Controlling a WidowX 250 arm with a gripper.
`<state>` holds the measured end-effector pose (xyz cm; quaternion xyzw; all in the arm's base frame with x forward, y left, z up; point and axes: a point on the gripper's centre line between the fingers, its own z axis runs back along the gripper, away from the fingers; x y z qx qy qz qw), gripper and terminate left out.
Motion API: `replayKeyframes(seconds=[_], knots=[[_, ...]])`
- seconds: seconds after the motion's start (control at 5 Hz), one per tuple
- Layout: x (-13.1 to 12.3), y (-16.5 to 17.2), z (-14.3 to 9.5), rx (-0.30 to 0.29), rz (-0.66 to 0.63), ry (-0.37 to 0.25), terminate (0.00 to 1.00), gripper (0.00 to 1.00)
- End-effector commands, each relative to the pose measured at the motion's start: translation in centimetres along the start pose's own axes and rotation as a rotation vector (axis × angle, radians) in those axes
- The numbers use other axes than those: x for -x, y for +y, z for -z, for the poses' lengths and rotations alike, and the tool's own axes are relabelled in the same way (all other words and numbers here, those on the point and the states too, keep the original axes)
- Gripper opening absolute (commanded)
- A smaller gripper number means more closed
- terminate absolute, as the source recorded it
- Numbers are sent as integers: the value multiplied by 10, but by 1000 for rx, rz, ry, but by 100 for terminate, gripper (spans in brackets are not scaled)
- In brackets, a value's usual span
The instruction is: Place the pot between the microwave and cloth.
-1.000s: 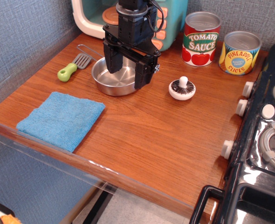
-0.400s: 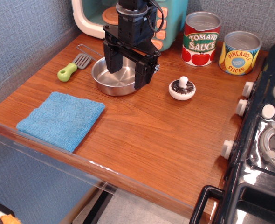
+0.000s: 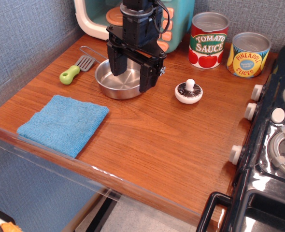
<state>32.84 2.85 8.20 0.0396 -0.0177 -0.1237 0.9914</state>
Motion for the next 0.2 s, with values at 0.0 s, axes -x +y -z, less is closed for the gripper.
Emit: replayKeyframes(seconds=[0.0], knots=[[8,4,-18,-22,-1,-59,100,100]])
